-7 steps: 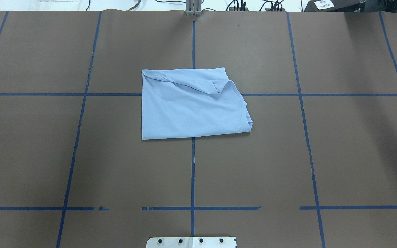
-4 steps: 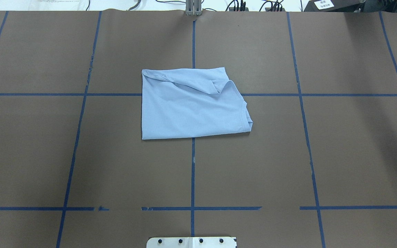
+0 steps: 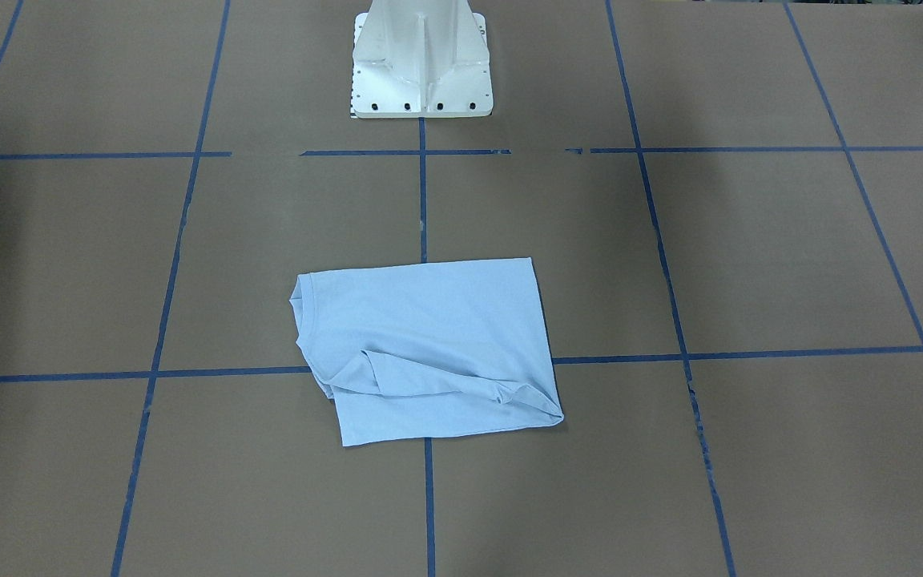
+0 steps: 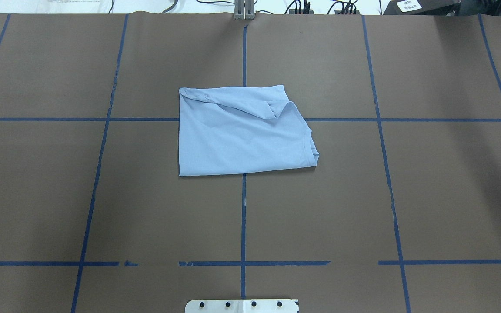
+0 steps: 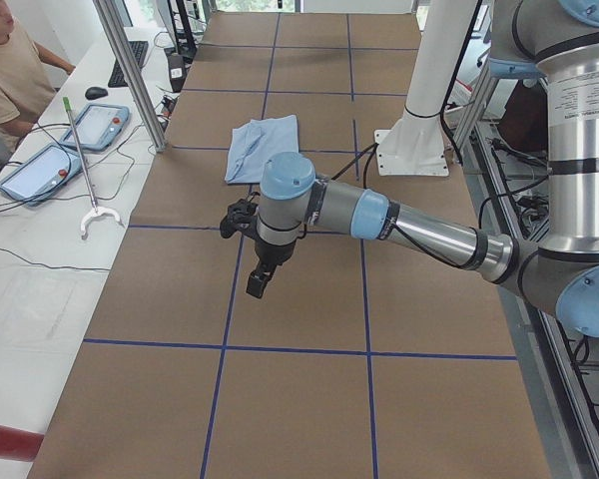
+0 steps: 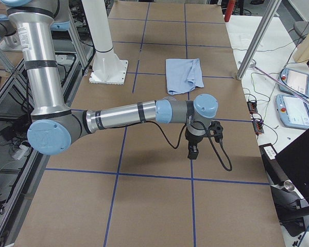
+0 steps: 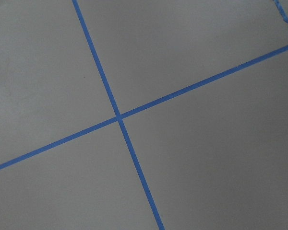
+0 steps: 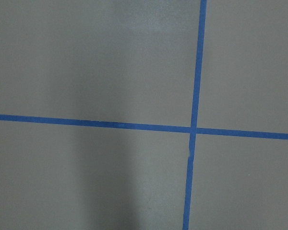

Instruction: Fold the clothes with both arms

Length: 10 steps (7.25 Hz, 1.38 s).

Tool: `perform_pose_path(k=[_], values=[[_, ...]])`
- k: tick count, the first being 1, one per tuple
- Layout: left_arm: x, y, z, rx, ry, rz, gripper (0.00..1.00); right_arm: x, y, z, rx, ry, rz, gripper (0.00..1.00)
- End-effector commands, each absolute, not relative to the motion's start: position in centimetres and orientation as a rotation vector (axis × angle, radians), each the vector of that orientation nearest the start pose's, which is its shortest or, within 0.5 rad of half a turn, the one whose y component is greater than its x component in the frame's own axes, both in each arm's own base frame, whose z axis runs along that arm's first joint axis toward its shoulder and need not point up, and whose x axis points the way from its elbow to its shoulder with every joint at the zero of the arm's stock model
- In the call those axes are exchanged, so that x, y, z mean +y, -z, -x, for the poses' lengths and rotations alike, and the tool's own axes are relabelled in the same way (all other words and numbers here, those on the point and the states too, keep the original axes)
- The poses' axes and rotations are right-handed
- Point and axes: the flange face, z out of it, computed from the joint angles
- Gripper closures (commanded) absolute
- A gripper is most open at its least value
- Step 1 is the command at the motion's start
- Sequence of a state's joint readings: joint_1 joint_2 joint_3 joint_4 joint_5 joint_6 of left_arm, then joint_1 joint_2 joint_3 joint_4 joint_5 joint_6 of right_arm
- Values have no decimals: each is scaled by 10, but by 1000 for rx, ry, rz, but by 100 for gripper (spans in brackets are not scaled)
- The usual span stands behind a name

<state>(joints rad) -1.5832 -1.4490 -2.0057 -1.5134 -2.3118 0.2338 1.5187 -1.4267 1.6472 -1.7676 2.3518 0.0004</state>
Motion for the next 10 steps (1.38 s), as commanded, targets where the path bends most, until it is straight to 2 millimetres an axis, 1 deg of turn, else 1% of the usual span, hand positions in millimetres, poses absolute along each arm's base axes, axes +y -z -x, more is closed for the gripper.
perform_pose_path(k=[1, 2, 3, 4, 6, 7, 8, 9, 10], values=[[-438, -513, 68, 708, -309, -324, 0, -543, -573, -35, -779, 55, 9, 0], [-444, -523, 53, 717, -329, -292, 0, -541, -572, -35, -781, 56, 7, 0], [-469, -530, 36, 724, -355, -267, 0, -541, -571, -35, -780, 58, 4, 0], [-481, -543, 35, 730, -345, -238, 0, -543, -573, -29, -773, 70, 11, 0], [-486, -570, 34, 740, -330, -186, 0, -543, -575, -22, -770, 80, 18, 0], [-493, -572, 34, 742, -325, -173, 0, -543, -576, -19, -770, 85, 23, 0], [-495, -572, 34, 745, -320, -165, 0, -543, -576, -16, -770, 90, 26, 0], [-495, -571, 33, 755, -320, -165, 0, -543, -578, -16, -770, 89, 30, 0], [-495, -576, 30, 797, -313, -150, 0, -543, -578, -16, -771, 89, 30, 0]])
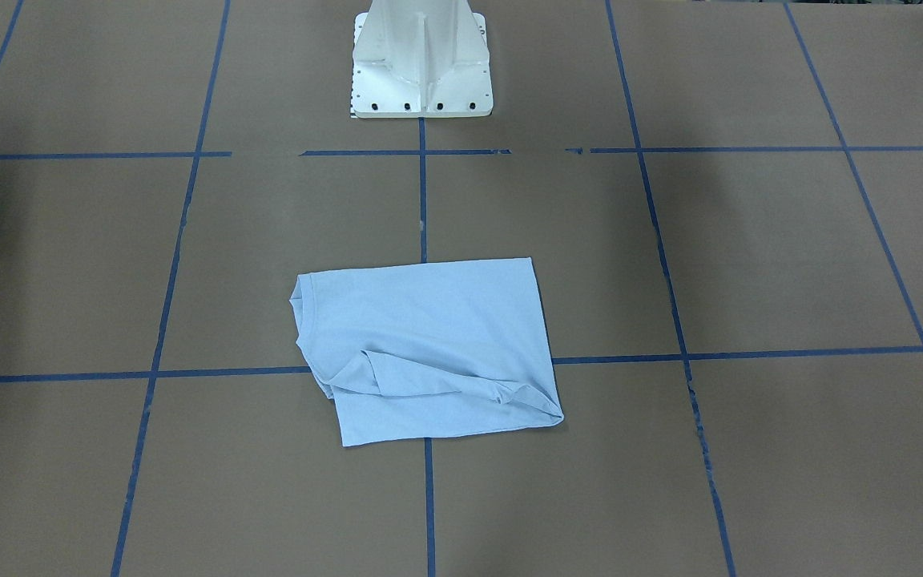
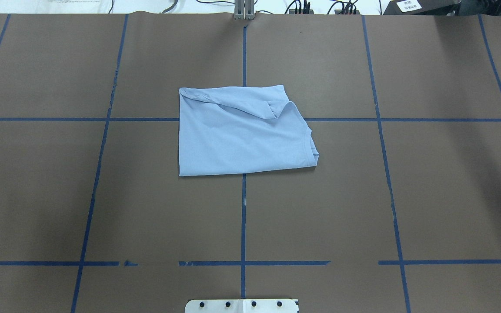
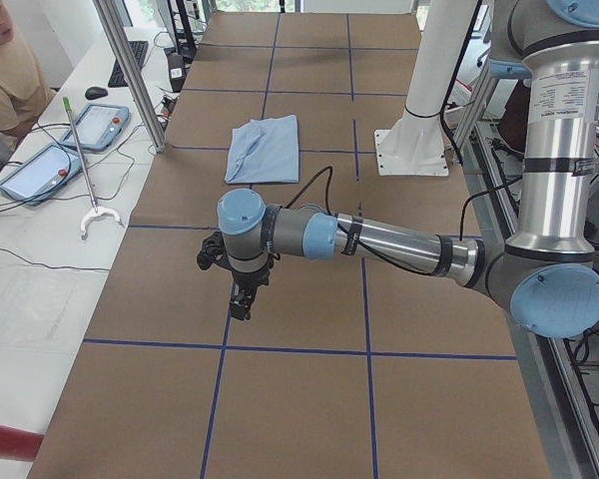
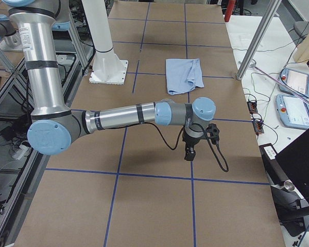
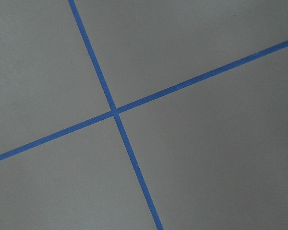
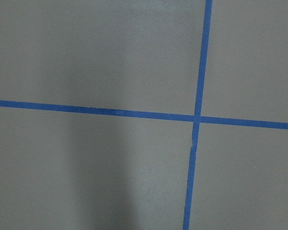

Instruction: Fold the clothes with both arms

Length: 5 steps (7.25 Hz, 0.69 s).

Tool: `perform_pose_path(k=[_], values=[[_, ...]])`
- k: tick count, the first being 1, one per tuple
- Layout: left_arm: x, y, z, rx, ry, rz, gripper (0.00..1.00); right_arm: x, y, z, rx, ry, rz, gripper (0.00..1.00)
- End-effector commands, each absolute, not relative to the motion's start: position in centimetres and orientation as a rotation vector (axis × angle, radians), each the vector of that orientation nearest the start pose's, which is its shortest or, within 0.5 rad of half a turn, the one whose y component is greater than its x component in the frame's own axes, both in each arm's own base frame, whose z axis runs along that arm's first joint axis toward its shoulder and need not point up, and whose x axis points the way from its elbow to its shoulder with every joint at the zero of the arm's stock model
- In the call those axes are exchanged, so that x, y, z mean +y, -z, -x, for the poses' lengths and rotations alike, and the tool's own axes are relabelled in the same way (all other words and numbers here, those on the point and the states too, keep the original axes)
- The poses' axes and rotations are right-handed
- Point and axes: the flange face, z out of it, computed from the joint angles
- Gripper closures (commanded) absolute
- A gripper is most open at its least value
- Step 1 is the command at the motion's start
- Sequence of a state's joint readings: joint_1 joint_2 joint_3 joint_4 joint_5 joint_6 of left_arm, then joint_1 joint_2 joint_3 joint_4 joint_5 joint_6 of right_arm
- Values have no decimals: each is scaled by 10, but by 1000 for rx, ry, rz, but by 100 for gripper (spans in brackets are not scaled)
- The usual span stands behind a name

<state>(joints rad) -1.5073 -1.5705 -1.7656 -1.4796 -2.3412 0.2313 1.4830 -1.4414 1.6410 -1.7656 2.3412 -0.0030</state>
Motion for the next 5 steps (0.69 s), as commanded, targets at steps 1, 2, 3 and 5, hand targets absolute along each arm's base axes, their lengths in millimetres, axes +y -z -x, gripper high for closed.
perform_pose_path(k=[1, 2, 3, 5], values=[[-500, -579, 30, 808, -305, -134, 0, -543, -582, -15, -771, 87, 38, 0], [-500, -580, 29, 810, -297, -119, 0, -543, -582, -15, -771, 87, 40, 0], [-499, -582, 30, 812, -289, -105, 0, -543, -582, -15, -771, 87, 38, 0], [-498, -593, 34, 807, -274, -86, 0, -543, -582, -15, -772, 87, 38, 0]])
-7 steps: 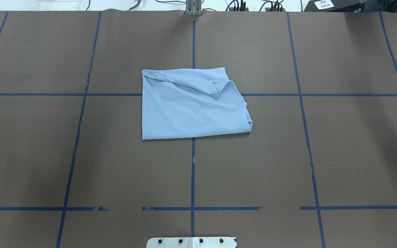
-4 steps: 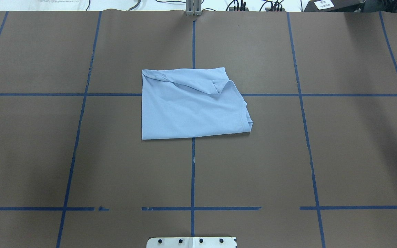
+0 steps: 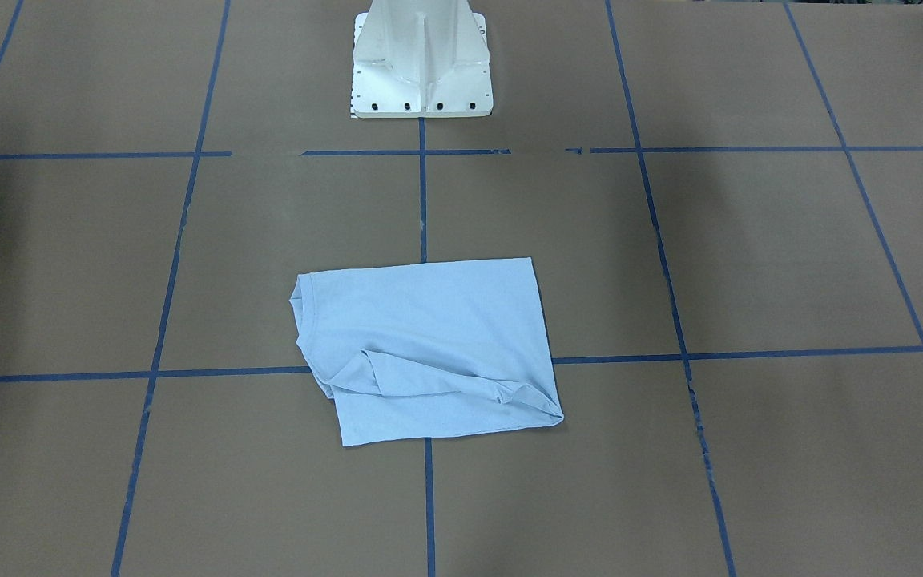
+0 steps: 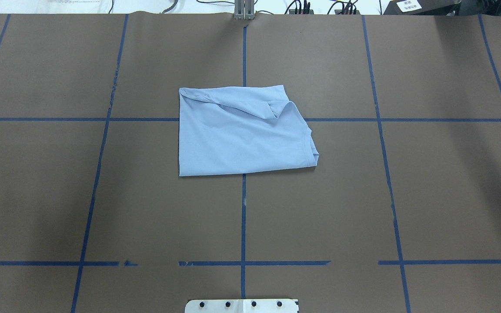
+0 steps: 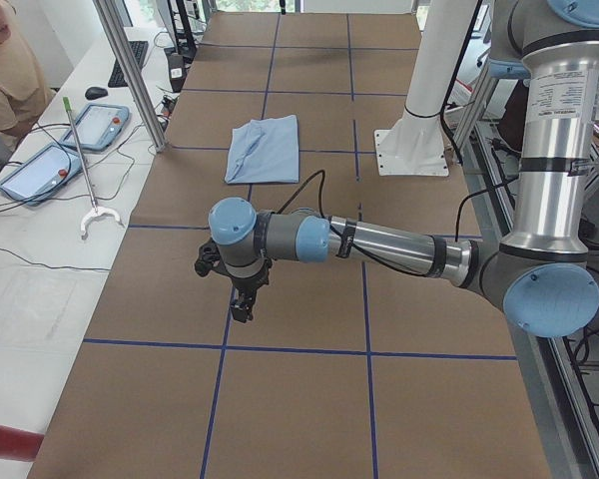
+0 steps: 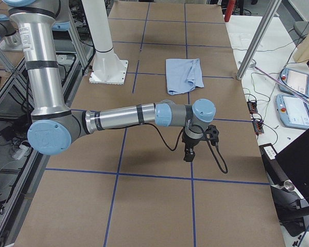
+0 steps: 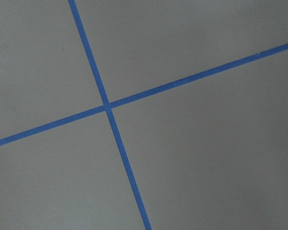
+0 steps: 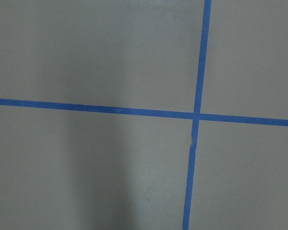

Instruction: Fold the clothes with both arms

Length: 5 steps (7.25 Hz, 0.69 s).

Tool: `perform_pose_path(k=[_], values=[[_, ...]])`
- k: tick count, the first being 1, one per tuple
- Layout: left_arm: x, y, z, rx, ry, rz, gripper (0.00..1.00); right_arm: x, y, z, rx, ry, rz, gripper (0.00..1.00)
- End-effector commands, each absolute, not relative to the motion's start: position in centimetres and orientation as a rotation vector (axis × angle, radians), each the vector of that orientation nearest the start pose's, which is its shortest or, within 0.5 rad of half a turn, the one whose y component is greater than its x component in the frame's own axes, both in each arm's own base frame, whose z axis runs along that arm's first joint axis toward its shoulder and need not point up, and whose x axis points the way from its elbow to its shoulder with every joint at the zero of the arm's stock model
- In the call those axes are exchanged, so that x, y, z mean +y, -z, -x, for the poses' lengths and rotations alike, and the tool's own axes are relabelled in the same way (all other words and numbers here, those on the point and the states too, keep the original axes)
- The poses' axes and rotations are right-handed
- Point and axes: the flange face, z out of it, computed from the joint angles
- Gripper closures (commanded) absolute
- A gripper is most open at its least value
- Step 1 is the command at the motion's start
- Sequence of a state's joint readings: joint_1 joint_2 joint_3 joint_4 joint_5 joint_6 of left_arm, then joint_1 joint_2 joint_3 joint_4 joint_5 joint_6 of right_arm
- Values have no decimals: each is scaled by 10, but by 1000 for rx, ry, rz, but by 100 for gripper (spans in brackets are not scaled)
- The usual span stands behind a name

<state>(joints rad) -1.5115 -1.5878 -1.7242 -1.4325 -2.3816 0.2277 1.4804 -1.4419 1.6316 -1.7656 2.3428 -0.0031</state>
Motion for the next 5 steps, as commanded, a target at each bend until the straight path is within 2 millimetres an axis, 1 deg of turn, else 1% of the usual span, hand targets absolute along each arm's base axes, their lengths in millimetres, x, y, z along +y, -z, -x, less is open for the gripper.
perform_pose_path(k=[1, 2, 3, 4, 5], values=[[-498, -598, 34, 811, -266, -76, 0, -543, -582, -14, -771, 88, 40, 0], [-499, -613, 34, 814, -257, -56, 0, -543, -583, -14, -771, 87, 42, 0], [-505, -614, 35, 812, -259, -63, 0, -543, -582, -14, -771, 87, 39, 0], [-513, -620, 35, 814, -254, -53, 0, -543, -583, -14, -771, 87, 42, 0], [-519, -619, 35, 814, -253, -54, 0, -543, -582, -14, -772, 89, 39, 0]])
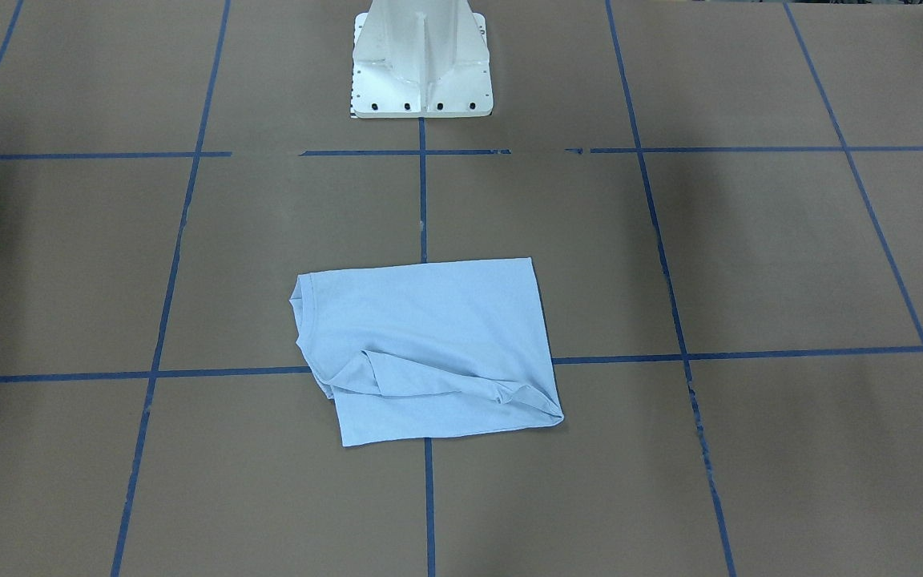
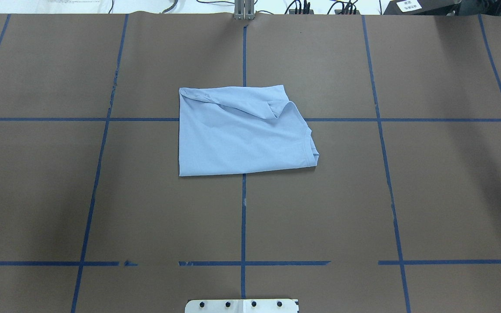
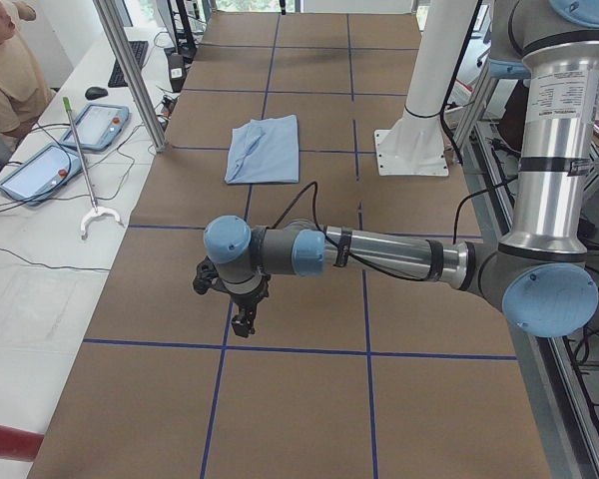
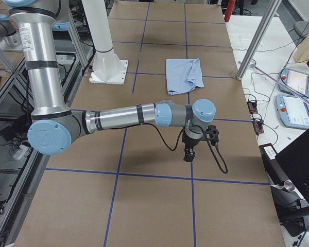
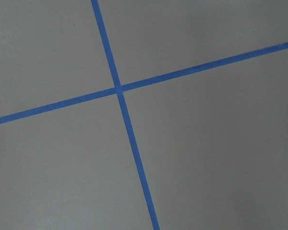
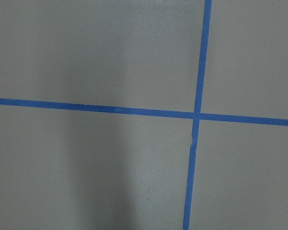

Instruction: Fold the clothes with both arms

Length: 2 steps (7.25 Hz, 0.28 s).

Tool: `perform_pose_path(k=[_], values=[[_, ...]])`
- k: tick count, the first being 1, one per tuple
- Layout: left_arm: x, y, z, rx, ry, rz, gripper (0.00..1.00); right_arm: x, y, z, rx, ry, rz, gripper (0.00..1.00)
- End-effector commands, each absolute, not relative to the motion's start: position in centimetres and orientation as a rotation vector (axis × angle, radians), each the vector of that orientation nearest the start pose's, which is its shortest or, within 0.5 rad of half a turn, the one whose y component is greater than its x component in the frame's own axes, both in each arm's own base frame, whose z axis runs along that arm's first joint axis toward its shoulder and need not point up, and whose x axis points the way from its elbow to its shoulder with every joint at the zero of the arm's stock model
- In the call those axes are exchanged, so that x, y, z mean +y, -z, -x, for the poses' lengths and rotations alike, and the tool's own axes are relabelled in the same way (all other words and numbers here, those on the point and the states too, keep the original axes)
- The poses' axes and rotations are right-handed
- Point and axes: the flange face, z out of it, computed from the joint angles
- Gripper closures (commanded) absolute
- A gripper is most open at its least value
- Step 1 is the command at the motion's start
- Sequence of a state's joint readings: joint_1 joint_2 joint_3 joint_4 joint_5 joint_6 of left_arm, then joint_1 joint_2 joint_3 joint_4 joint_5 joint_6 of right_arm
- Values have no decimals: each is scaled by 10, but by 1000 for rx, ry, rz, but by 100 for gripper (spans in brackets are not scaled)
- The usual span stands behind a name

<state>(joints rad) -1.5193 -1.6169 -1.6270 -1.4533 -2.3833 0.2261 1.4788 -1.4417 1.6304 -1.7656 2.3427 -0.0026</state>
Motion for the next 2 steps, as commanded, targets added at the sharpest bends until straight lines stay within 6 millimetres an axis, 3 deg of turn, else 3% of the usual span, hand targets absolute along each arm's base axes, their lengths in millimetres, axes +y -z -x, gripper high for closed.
perform_pose_path(k=[1, 2], values=[[-521, -619, 41, 813, -244, -61, 0, -545, -582, -13, -771, 89, 41, 0], [-523, -621, 44, 808, -252, -96, 0, -545, -581, -13, -771, 91, 38, 0]])
